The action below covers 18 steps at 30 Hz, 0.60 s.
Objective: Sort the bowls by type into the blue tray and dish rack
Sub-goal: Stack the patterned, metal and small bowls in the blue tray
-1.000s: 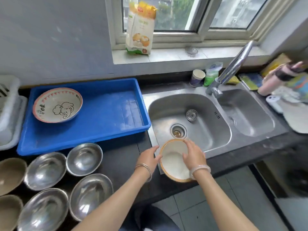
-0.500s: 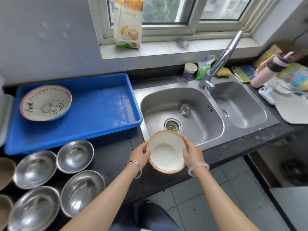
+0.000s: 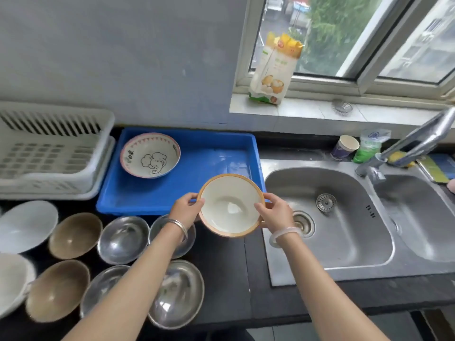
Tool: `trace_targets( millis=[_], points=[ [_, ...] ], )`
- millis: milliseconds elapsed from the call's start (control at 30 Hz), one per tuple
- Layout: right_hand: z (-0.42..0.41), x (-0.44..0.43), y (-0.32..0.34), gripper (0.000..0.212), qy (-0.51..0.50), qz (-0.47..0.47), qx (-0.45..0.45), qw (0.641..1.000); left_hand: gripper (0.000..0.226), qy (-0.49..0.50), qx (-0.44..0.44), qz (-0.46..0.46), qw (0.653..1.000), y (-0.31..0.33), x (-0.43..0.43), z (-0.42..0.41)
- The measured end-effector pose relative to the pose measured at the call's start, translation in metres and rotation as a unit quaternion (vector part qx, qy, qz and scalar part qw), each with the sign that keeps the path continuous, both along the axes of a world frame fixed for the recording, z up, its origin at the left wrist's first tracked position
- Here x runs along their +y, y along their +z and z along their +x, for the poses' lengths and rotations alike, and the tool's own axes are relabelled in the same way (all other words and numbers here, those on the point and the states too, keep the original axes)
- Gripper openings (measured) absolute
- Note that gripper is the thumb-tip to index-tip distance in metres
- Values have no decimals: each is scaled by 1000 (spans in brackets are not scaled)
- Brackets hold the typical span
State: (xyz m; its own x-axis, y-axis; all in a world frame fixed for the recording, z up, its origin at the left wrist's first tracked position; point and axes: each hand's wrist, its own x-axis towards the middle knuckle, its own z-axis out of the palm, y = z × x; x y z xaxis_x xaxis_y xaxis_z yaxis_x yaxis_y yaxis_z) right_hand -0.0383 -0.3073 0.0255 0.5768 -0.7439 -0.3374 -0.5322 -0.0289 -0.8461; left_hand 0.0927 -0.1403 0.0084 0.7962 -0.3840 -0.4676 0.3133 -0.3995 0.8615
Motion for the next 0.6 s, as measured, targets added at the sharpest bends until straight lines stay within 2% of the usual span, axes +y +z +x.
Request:
trace_targets(
  millis=[267, 400, 600],
  points=[
    [134, 35, 8, 25, 60, 29, -32, 997, 9, 144, -13, -50, 988, 2, 51, 92],
    [202, 46, 2, 25, 72, 46, -31, 996, 19, 151, -52, -60, 985, 2, 63, 134],
    [272, 57, -21, 17, 80, -2, 4, 997, 36, 161, -41, -48, 985, -16, 68, 181]
  ],
)
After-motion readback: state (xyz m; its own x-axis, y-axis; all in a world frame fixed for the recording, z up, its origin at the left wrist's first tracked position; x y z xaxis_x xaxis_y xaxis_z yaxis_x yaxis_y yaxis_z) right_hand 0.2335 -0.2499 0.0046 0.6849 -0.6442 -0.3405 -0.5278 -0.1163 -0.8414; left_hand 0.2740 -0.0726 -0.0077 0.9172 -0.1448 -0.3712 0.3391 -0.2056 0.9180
